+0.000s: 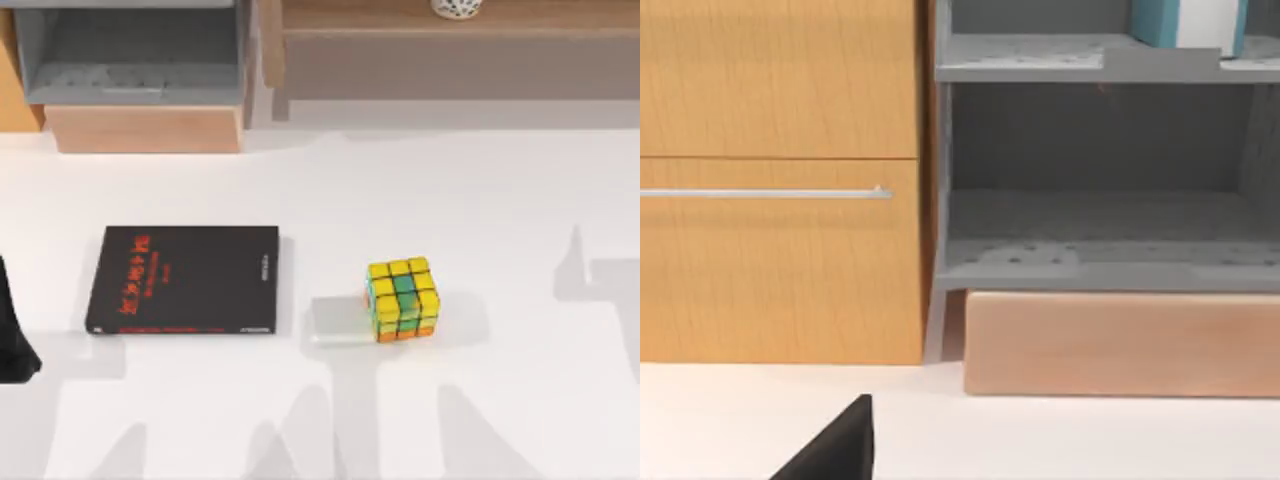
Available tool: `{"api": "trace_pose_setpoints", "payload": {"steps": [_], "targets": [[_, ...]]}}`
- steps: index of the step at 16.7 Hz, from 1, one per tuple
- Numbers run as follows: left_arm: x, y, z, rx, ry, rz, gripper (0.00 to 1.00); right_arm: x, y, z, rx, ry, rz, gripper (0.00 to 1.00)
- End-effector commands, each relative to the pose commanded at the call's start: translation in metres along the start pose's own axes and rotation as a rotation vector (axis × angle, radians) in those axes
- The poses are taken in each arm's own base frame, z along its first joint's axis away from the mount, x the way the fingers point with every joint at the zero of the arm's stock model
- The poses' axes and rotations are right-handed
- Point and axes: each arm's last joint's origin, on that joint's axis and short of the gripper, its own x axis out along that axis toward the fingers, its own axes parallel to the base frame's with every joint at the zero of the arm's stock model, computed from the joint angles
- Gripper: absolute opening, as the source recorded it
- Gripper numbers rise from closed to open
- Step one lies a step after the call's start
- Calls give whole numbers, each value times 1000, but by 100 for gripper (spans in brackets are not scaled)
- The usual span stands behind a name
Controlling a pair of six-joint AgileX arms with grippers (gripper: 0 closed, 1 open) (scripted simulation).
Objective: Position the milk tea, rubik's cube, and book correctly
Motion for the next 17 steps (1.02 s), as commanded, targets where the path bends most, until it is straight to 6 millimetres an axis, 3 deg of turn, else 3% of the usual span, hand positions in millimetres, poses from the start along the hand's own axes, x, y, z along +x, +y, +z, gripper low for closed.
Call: {"api": "trace_pose_setpoints", "payload": {"steps": [4, 13, 17], "targets": [[0, 0, 0, 0, 0, 0, 100, 34, 14, 24, -2, 3, 0, 100], [0, 0, 0, 0, 0, 0, 100, 130, 70, 42, -12, 16, -4, 100], [0, 0, 0, 0, 0, 0, 100, 176, 107, 25, -19, 34, -3, 100]]}}
